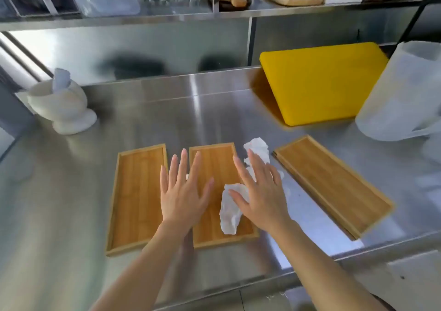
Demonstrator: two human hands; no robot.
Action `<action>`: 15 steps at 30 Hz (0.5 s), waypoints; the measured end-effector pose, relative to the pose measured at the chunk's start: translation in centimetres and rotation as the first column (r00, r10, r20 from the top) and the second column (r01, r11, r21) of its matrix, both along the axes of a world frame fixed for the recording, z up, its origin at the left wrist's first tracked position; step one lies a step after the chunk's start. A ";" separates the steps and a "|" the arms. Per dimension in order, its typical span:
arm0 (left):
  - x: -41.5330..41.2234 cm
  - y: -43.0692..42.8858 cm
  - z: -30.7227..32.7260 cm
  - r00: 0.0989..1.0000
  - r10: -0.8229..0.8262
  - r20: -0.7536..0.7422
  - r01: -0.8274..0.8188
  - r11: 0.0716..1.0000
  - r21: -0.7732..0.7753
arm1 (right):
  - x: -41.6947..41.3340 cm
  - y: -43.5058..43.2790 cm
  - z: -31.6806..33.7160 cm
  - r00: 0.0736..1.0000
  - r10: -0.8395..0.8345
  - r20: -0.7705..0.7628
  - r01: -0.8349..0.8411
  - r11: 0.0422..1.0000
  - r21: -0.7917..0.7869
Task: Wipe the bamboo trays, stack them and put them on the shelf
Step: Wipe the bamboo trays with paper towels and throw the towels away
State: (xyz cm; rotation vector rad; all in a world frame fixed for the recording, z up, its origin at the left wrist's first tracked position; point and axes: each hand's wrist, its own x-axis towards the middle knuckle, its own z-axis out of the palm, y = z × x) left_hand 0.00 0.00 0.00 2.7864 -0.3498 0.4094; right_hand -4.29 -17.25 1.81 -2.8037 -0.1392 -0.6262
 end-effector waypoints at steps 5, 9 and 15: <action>-1.1 1.9 -2.9 0.984 0.078 -0.159 -0.076 0.997 0.023 | -1.6 1.1 -4.5 0.980 0.061 -0.190 -0.066 0.998 -0.020; -1.8 2.5 -3.4 0.949 0.083 -0.305 -0.108 0.992 -0.066 | -2.0 0.7 -6.3 0.932 0.096 -0.349 -0.114 0.993 -0.032; -2.1 3.1 -2.9 0.964 0.100 -0.248 -0.136 0.981 -0.135 | -2.1 1.0 -5.8 0.936 0.156 -0.316 -0.182 0.982 -0.054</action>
